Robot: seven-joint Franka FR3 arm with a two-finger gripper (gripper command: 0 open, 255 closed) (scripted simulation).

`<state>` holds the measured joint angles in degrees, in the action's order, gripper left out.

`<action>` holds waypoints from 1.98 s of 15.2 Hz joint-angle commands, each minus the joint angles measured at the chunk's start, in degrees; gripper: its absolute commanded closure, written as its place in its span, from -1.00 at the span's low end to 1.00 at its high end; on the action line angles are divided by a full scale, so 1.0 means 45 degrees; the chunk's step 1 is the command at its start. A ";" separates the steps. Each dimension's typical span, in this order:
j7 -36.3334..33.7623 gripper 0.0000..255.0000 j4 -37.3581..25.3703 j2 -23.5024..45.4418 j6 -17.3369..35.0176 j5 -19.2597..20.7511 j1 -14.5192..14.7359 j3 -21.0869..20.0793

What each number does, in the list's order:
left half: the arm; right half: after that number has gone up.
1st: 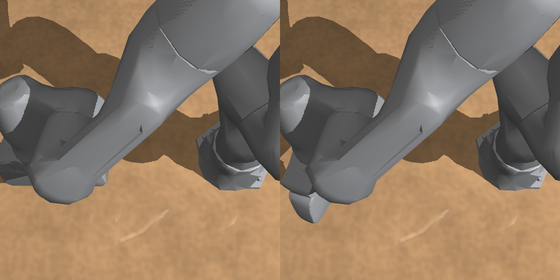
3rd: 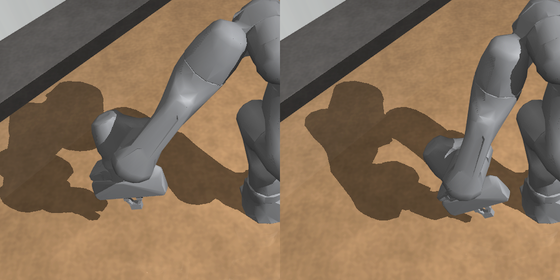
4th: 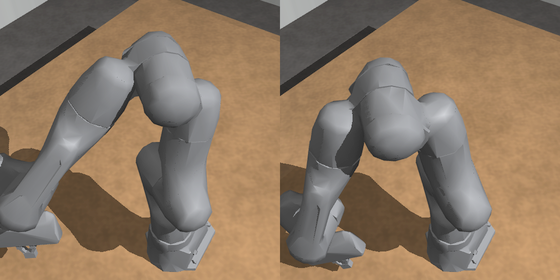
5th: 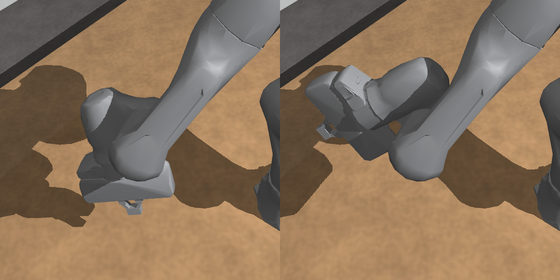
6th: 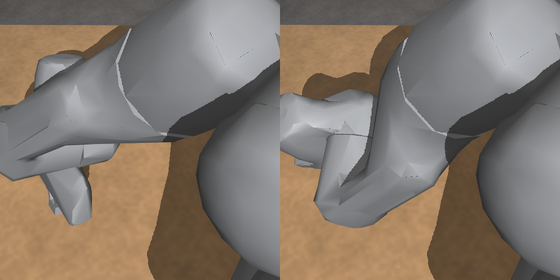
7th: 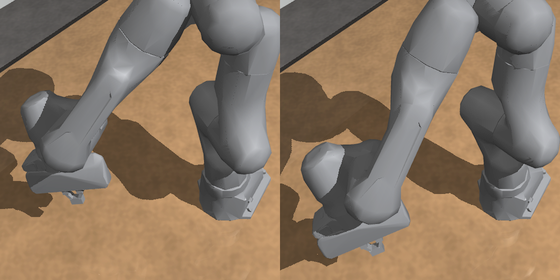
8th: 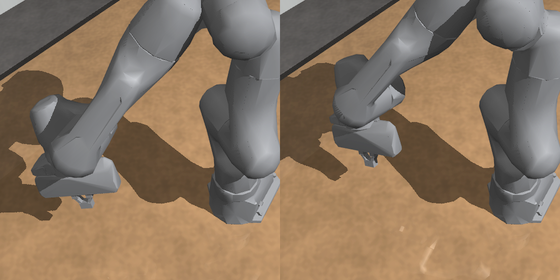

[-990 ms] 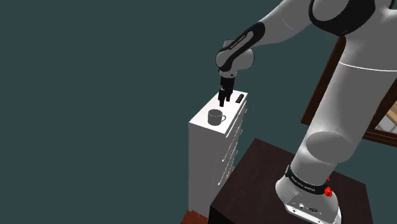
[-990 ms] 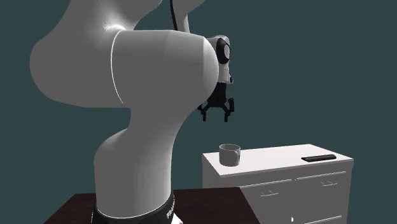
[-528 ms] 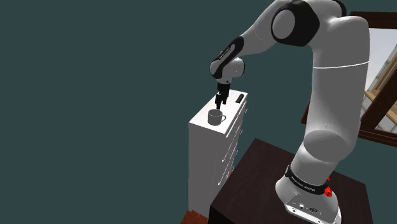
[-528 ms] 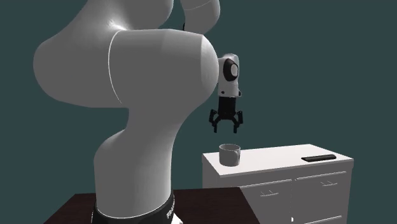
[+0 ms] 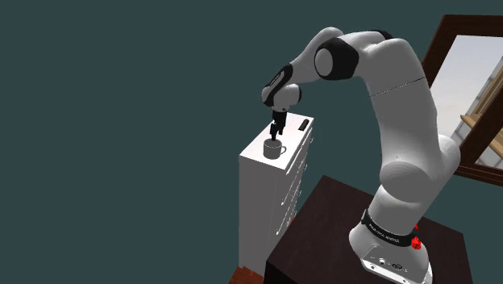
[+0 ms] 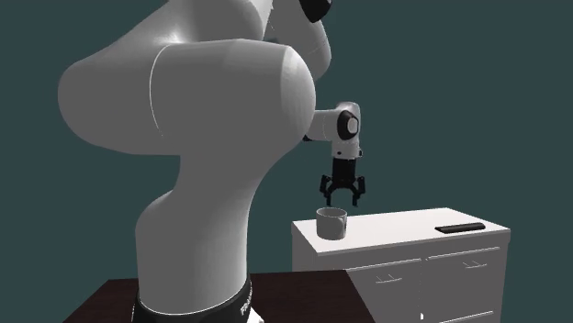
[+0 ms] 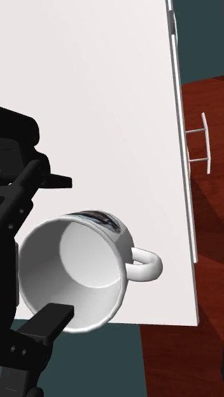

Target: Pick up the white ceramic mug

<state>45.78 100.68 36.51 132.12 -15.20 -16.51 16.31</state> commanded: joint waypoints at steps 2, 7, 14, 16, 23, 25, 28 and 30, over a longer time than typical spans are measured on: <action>0.0169 -1.00 -0.0983 0.0942 -0.0027 -0.0163 -0.0314 -0.0138; 0.0276 -1.00 -0.1106 0.1567 0.0471 -0.0336 -0.0427 -0.0296; 0.0319 1.00 -0.1086 0.1724 0.0647 -0.0388 -0.0458 -0.0343; 0.0318 1.00 -0.1085 0.1722 0.0645 -0.0388 -0.0457 -0.0342; 0.0247 1.00 -0.1059 0.1383 0.0334 -0.0288 -0.0394 -0.0250; 0.0204 1.00 -0.1014 0.1135 0.0133 -0.0218 -0.0349 -0.0187; 0.0137 1.00 -0.0961 0.0770 -0.0175 -0.0111 -0.0284 -0.0094; 0.0091 1.00 -0.0941 0.0535 -0.0387 -0.0039 -0.0243 -0.0034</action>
<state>46.26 96.43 39.58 131.02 -15.58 -17.66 15.97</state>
